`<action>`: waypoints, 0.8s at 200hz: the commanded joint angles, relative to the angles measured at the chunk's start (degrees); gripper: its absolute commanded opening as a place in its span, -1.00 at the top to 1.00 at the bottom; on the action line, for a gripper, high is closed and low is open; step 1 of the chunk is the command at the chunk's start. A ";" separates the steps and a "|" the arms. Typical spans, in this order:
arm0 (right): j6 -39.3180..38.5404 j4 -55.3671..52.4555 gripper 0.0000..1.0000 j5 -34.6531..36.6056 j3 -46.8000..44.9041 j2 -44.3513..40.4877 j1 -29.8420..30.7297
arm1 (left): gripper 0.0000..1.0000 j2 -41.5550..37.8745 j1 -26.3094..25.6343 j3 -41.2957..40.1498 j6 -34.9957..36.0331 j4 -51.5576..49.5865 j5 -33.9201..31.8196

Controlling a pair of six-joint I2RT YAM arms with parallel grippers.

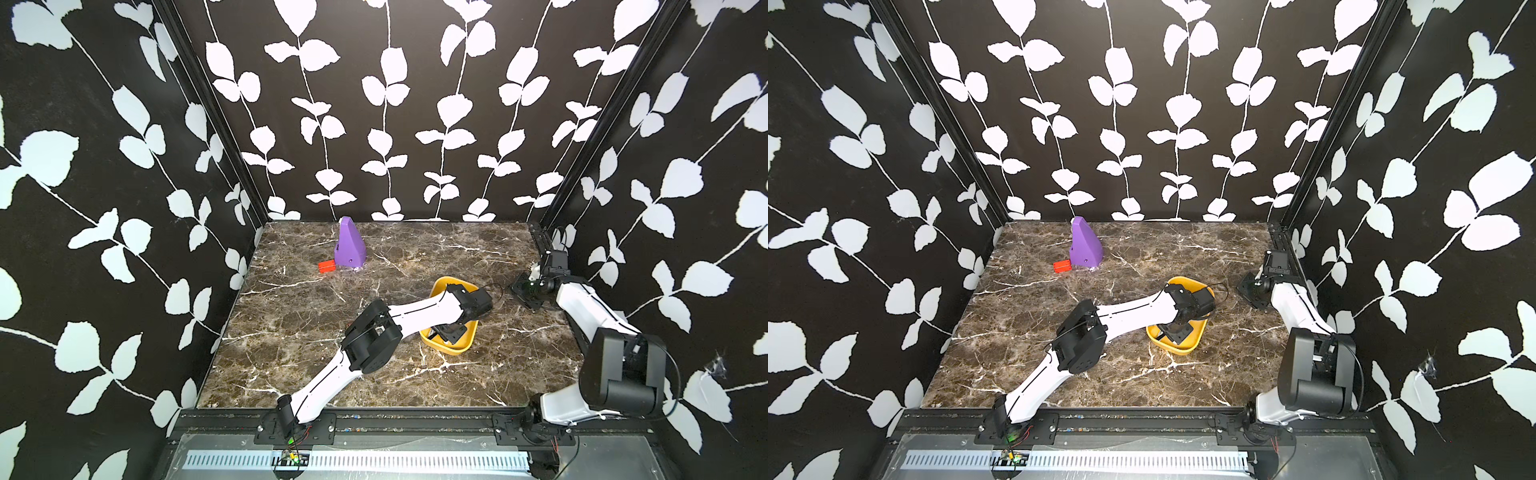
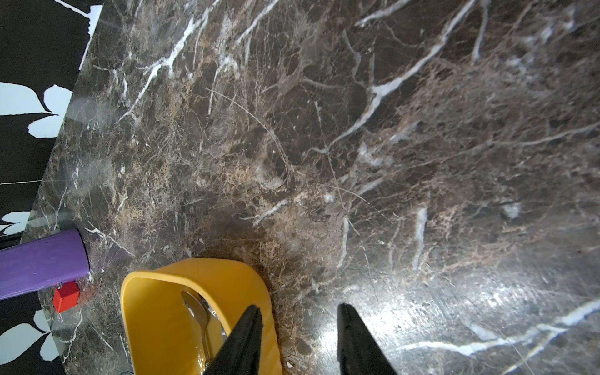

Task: Put the spoon into the storage box
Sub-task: Place the spoon in the storage box, then adjust the spoon at the center of the board.

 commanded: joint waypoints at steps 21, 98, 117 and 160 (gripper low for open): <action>-0.50 -0.40 0.18 0.18 -1.12 -0.12 -0.29 | 0.42 -6.46 -0.44 -0.73 0.54 1.12 5.63; 0.34 -1.89 0.17 1.51 -1.12 -3.03 0.69 | 0.20 -20.96 2.07 -11.22 0.06 8.84 14.95; -0.33 -4.69 0.17 4.95 0.51 -4.39 3.83 | 0.18 -26.39 5.29 -16.23 -0.45 11.30 15.00; 1.68 -7.75 0.17 12.41 4.68 -5.64 18.26 | 0.05 -39.83 19.16 -32.60 -2.55 16.44 12.42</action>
